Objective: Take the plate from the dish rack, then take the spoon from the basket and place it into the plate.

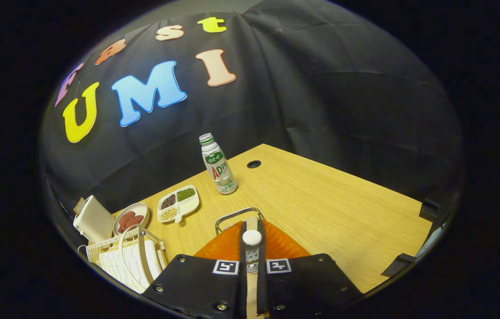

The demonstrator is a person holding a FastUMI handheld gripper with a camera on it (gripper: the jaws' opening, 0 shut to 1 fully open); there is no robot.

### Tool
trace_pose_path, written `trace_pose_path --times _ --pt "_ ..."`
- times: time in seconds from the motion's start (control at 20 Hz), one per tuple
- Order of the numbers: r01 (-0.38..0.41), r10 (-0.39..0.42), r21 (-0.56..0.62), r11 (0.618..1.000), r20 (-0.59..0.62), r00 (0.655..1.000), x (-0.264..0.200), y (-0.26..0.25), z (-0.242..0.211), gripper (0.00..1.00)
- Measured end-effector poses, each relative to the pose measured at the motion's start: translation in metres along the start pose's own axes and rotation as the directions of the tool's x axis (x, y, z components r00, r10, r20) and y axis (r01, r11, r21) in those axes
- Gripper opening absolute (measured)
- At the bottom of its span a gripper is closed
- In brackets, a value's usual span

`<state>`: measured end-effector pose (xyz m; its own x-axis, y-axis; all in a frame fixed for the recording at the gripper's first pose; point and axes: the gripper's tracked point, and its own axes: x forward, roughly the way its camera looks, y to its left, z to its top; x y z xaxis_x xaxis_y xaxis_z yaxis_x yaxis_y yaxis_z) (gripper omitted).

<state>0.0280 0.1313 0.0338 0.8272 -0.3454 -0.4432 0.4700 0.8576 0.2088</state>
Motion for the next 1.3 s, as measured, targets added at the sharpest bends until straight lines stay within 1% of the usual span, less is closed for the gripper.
trace_pose_path --times 0.25,0.5,0.6,0.7,0.85,1.0,1.1,1.3 --pt "0.025 -0.018 -0.119 0.993 0.053 0.998 -0.017 0.005 0.027 0.08" --pt "0.042 -0.019 -0.235 0.971 0.1 0.995 -0.048 0.017 0.05 0.08" --pt "0.04 -0.005 -0.283 0.958 0.122 0.993 -0.066 0.024 0.058 0.08" --pt "0.022 0.024 -0.323 0.946 0.138 0.99 -0.086 0.037 0.061 0.08" --pt "-0.036 0.096 -0.373 0.927 0.143 0.985 -0.12 0.062 0.056 0.08" --pt "-0.134 0.195 -0.402 0.906 0.115 0.974 -0.156 0.096 0.037 0.09" --pt "-0.205 0.26 -0.421 0.884 0.076 0.963 -0.179 0.116 0.015 0.08" --pt "-0.332 0.366 -0.463 0.822 -0.016 0.93 -0.218 0.149 -0.033 0.08"
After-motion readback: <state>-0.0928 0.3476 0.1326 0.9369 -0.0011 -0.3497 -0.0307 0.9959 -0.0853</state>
